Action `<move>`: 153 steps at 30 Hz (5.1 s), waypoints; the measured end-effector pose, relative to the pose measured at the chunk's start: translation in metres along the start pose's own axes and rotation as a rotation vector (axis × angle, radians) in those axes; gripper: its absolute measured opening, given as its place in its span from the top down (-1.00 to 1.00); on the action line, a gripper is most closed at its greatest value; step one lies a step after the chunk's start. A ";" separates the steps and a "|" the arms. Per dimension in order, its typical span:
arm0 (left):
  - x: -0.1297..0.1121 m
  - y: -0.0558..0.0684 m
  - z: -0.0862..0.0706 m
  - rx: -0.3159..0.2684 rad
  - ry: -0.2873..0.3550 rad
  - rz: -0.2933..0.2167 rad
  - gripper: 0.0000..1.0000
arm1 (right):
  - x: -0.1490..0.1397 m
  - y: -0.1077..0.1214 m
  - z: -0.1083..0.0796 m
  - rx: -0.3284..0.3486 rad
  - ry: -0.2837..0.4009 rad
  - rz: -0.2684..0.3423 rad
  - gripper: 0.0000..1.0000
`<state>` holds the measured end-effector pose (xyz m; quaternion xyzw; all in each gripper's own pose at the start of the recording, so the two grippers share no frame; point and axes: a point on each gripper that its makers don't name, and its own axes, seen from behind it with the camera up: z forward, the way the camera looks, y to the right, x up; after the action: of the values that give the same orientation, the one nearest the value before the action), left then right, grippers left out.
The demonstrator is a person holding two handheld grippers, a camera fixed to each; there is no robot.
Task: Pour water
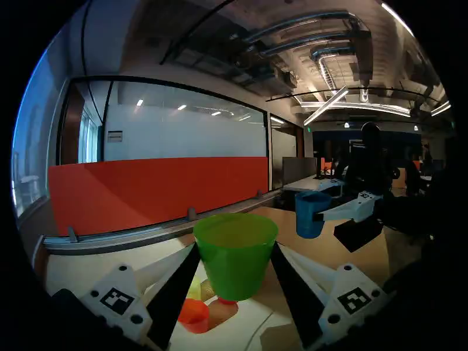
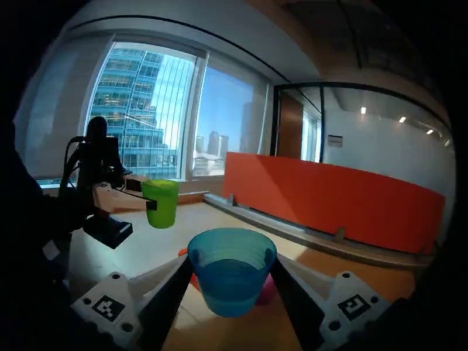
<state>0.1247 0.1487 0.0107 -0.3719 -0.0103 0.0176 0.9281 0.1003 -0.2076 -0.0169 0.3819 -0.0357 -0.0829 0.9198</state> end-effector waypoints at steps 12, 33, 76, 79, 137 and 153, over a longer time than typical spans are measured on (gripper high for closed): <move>-0.005 0.011 -0.004 -0.029 -0.002 0.000 -0.68 | 0.008 0.000 -0.003 0.010 0.014 -0.023 -0.80; -0.021 0.037 -0.005 -0.075 -0.012 -0.009 -0.67 | 0.039 -0.004 0.003 0.043 0.041 -0.178 -0.80; -0.024 0.051 0.022 -0.123 -0.027 0.003 -0.67 | 0.108 -0.010 0.060 0.048 0.052 -0.744 -0.80; -0.025 0.052 0.023 -0.125 -0.030 0.005 -0.67 | 0.113 -0.010 0.063 0.045 0.055 -0.777 -0.79; -0.019 0.062 0.022 -0.149 -0.012 0.009 -0.66 | 0.172 -0.012 0.081 -0.064 0.090 -1.201 -0.79; -0.019 0.065 0.023 -0.152 -0.012 0.013 -0.65 | 0.182 -0.011 0.082 -0.081 0.101 -1.270 -0.78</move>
<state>0.1034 0.2105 -0.0174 -0.4411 -0.0149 0.0249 0.8970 0.2676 -0.3047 0.0335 0.2969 0.2441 -0.5950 0.7058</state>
